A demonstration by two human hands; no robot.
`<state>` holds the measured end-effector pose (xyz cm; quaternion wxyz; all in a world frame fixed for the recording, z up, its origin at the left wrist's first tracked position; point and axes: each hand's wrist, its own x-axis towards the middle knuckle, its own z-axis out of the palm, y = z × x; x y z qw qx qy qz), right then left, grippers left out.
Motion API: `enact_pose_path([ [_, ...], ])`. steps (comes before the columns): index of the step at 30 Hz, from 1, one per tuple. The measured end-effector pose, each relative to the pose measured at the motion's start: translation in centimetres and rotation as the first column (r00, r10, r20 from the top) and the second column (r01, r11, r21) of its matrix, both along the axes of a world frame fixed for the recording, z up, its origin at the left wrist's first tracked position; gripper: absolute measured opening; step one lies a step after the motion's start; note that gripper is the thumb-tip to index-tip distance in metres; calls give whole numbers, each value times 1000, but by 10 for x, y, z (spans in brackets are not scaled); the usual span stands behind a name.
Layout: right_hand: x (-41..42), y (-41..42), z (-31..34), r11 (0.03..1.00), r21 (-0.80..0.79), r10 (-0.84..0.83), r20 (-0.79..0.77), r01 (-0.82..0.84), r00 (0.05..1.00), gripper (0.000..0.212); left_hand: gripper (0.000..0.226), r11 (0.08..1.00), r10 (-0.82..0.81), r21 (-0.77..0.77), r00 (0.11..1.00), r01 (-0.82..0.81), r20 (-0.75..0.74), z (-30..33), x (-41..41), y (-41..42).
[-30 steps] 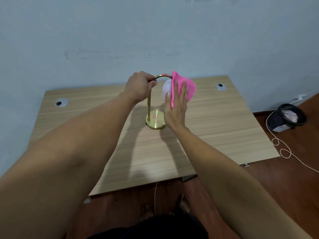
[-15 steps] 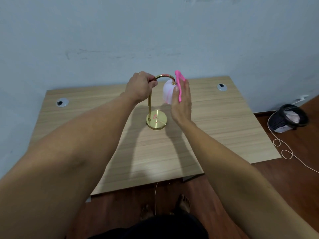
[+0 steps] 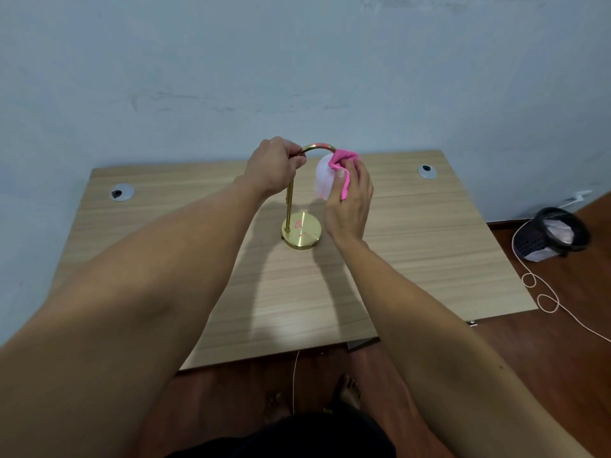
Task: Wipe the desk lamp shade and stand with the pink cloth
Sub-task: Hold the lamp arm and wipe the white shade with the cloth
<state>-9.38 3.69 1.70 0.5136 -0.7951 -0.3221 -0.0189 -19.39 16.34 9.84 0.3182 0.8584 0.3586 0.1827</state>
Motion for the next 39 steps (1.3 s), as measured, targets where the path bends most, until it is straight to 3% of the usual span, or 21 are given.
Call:
enact_pose_path([
  [4,2,5,10,1000,15,-25,-114,27,993,38,18,1000,2,-12,1000,-2,-3,0,0,0],
  [7,9,4,19,1000,-18,16,-86,-18,996,39,18,1000,4,-16,1000,-4,-9,1,0,0],
  [11,-1,-16,7,990,-113,90,91,-79,992,49,20,1000,5,-9,1000,-5,-5,0,-1,0],
  [13,-7,-25,-5,967,-245,119,222,-63,968,52,20,1000,2,-8,1000,-2,-3,0,-1,-1],
  [15,-8,-27,-11,910,-414,167,390,11,906,56,21,1000,-1,-5,1000,1,0,0,-1,-1],
  [19,-1,-18,-12,861,-504,295,607,70,738,60,22,1000,-13,3,1000,13,1,1,-1,0],
  [29,24,-49,-23,635,-772,652,557,31,514,71,20,999,-24,21,1000,25,-13,-1,1,2],
  [34,13,-25,-12,635,-769,665,595,78,451,66,21,999,-34,20,999,35,-16,1,1,4],
  [39,11,-21,-9,573,-801,713,591,171,377,67,21,999,-34,23,999,34,-20,0,0,3],
])
